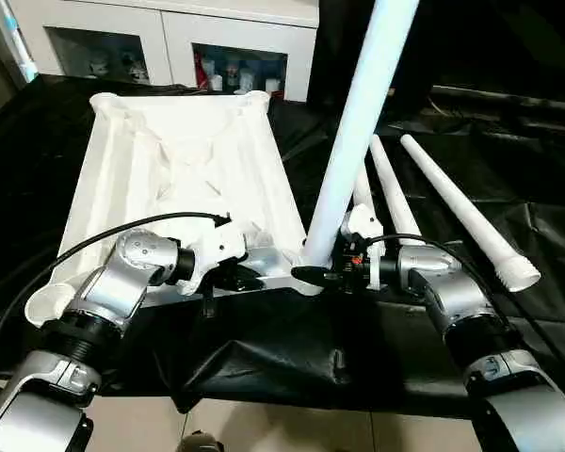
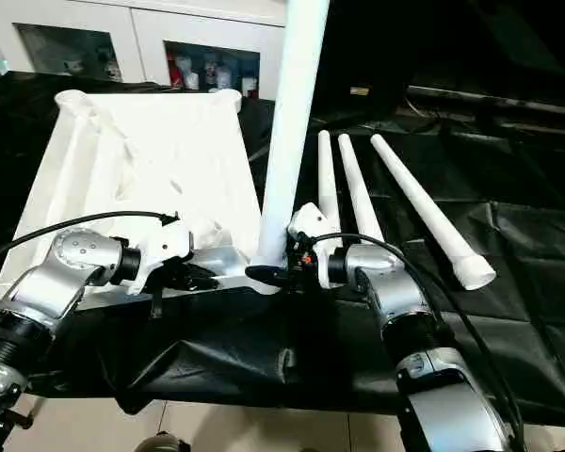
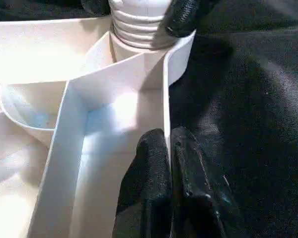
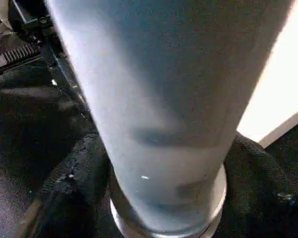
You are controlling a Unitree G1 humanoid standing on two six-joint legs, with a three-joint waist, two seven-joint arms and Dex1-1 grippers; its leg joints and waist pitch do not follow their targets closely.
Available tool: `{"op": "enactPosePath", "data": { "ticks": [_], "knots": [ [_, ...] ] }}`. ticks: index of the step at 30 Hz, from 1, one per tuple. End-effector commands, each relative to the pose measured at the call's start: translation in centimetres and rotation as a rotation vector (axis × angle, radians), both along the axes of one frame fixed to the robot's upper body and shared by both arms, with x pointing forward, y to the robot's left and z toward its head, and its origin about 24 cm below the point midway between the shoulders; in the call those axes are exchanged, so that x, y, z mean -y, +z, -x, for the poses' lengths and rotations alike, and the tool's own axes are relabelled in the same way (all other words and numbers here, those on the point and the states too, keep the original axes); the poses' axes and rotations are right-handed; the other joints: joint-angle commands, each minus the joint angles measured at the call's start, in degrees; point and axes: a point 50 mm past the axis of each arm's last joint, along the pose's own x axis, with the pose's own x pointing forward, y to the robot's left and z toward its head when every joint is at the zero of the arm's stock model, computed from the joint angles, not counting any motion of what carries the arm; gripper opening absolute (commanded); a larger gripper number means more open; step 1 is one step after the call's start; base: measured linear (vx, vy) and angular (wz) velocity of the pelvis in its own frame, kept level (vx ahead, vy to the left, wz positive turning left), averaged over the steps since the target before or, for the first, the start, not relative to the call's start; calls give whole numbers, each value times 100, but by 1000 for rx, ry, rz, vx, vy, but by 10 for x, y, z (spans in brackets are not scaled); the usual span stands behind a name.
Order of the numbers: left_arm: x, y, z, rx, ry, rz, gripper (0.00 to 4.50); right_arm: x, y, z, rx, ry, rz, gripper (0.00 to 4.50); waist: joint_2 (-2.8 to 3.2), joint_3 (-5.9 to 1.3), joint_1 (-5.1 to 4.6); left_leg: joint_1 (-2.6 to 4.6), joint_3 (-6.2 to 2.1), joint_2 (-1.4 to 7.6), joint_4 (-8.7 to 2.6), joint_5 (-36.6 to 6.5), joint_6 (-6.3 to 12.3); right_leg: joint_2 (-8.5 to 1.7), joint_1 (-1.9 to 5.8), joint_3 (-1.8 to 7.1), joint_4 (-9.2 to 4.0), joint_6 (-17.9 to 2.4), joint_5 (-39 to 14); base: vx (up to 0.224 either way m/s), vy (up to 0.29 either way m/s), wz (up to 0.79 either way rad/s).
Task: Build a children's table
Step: Rotate leg to tighten
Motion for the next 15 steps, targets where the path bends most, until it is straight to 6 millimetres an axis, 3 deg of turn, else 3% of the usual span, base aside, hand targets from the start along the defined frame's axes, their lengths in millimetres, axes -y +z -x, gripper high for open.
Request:
{"op": "enactPosePath", "data": {
  "ticks": [1, 7, 10, 12, 13, 14, 15],
  "knots": [
    [1, -13, 4, -31, 9, -43, 0, -4, -6, 3, -21, -32, -9, 282, 38, -341, 3, 56, -19, 201, -341, -578, 245, -495, 264, 300, -331, -1343, 171, 0, 0, 0],
    [10, -16, -5, 13, 112, -47, 0, -10, -26, -1, -41, -254, 45, 269, 44, -278, -45, 89, -37, 208, -413, -1180, -16, -526, 212, 324, -456, -1147, -966, 0, 0, 0],
    [20, -18, -14, 48, 200, -55, 0, -18, -35, -5, -73, -410, 59, 267, 41, -249, -78, 148, -79, 209, -454, -1617, -229, -549, 167, 333, -551, -916, -1921, 0, 0, 0],
    [33, -21, -23, 75, 309, -51, 0, -27, -40, -11, -119, -616, 50, 267, 45, -245, -103, 163, -80, 199, -457, -1734, -294, -551, 131, 337, -583, -851, -2155, 0, 0, 0],
    [33, -21, -23, 75, 309, -51, 0, -27, -40, -11, -119, -616, 50, 267, 45, -245, -103, 163, -80, 199, -457, -1734, -294, -551, 131, 337, -583, -851, -2155, 0, 0, 0],
    [49, -21, -29, 91, 391, -35, 0, -38, -43, -14, -161, -747, 55, 267, 84, -244, -120, 170, -80, 197, -453, -1826, -322, -550, 107, 346, -601, -810, -2227, 0, 0, 0],
    [50, -21, -29, 91, 394, -33, 0, -38, -43, -14, -162, -752, 56, 267, 74, -252, -121, 172, -88, 195, -453, -1839, -335, -545, 109, 339, -599, -809, -2208, 0, 0, 0]
  ]
}}
